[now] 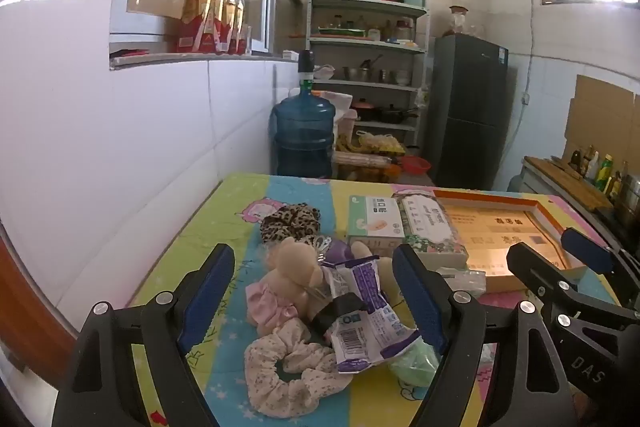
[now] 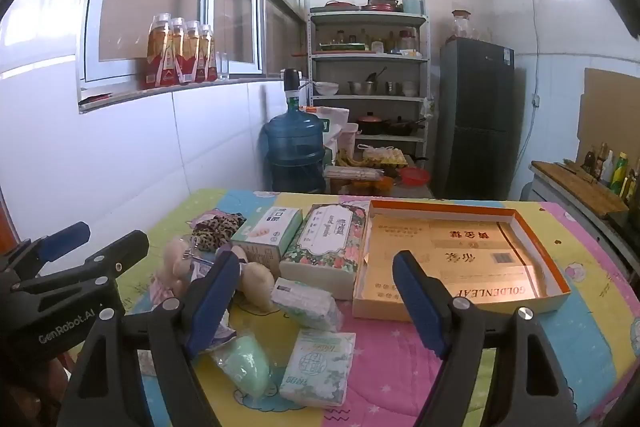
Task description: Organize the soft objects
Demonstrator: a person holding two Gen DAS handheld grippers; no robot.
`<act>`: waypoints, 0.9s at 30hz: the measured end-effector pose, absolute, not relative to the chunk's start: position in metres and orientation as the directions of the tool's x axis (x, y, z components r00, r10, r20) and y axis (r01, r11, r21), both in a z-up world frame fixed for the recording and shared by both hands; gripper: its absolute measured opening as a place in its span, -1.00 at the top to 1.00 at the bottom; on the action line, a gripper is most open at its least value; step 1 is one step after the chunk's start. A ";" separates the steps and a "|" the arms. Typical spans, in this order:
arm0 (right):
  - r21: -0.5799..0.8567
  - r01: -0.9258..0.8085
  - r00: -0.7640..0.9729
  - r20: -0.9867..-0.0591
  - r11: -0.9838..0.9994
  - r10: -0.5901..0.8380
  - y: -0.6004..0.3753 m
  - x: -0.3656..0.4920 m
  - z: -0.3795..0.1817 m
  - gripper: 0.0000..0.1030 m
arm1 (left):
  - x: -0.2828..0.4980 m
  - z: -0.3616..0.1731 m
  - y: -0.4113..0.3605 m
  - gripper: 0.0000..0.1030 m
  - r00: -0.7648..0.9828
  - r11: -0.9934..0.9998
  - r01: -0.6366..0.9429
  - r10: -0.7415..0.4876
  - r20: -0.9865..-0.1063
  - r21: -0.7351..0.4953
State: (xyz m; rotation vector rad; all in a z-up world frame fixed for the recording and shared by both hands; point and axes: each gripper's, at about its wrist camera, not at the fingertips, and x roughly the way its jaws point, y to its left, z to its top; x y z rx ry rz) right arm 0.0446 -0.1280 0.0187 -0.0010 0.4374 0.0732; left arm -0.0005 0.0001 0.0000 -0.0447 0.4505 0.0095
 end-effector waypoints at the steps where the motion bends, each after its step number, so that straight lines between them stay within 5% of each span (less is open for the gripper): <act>1: 0.027 -0.070 0.901 -0.427 0.997 0.074 -0.129 0.045 0.019 -0.54 | 0.000 0.000 0.000 -0.60 0.899 0.999 -0.022 0.003 -0.438 -0.037; 27: 0.030 -0.096 0.892 -0.441 0.995 0.099 -0.124 0.048 0.009 -0.54 | 0.000 -0.002 0.001 -0.60 0.896 0.999 -0.042 0.029 -0.443 -0.020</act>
